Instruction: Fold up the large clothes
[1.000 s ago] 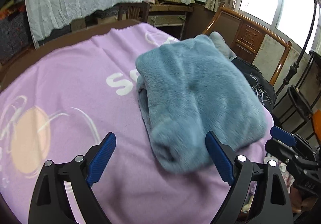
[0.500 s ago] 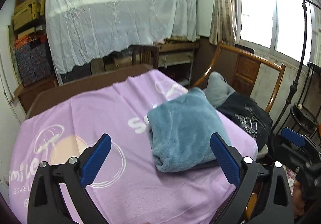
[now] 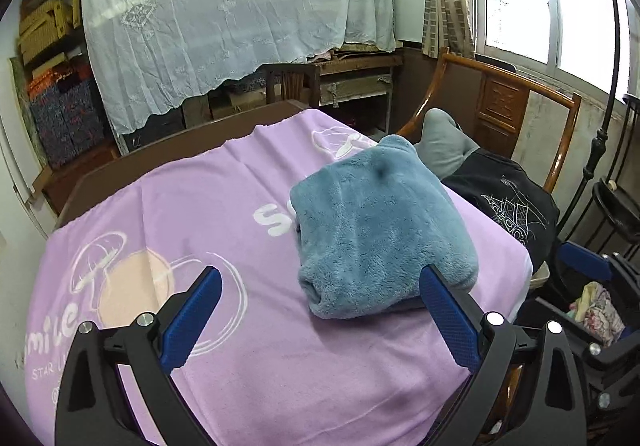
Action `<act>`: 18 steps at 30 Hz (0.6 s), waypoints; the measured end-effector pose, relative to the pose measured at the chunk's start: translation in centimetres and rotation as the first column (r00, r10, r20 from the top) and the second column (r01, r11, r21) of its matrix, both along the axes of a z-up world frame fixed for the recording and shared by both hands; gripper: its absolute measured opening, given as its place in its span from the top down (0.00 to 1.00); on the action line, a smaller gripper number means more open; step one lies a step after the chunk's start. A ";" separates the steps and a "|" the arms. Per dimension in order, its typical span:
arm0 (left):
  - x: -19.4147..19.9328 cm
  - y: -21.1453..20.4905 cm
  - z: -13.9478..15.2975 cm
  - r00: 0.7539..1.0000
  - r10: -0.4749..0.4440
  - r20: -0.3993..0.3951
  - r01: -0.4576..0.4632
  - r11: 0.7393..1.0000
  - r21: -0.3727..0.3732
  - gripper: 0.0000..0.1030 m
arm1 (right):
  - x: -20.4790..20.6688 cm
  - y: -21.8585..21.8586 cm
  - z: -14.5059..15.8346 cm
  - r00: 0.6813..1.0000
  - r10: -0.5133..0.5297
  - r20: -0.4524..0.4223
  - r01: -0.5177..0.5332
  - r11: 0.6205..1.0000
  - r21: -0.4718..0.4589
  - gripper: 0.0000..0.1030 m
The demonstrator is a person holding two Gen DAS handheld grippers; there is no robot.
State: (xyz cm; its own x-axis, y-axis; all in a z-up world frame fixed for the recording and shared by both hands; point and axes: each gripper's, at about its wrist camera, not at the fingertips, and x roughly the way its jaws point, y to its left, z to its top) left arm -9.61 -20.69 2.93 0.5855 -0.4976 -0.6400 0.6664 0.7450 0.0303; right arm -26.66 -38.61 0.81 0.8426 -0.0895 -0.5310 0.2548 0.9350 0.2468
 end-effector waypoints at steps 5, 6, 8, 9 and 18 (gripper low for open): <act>-0.3 -0.3 -0.2 1.000 0.003 0.011 -0.003 1.000 0.007 0.03 | 0.7 0.2 -0.5 1.000 0.013 -0.019 -0.013 1.000 0.002 0.05; -0.4 -0.3 -0.3 1.000 0.005 0.014 -0.005 1.000 0.005 0.03 | 0.7 0.3 -0.6 1.000 0.015 -0.019 -0.015 1.000 0.001 0.05; -0.4 -0.3 -0.4 1.000 0.008 0.016 -0.008 1.000 0.006 0.03 | 0.8 0.3 -0.7 1.000 0.015 -0.021 -0.015 1.000 -0.002 0.05; -0.4 -0.4 -0.4 1.000 0.010 0.018 -0.010 1.000 0.008 0.03 | 0.8 0.3 -0.7 1.000 0.014 -0.022 -0.014 1.000 -0.002 0.05; -0.3 -0.5 -0.9 0.999 0.042 0.008 -0.042 0.999 0.034 0.03 | 0.8 0.0 -1.1 1.000 0.006 -0.030 -0.005 1.000 0.025 0.05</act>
State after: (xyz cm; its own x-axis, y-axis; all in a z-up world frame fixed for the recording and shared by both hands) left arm -9.91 -21.19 2.02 0.6103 -0.4501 -0.6519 0.6342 0.7707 0.0615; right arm -25.81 -38.61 -0.25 0.8267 -0.0714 -0.5581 0.2572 0.9302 0.2620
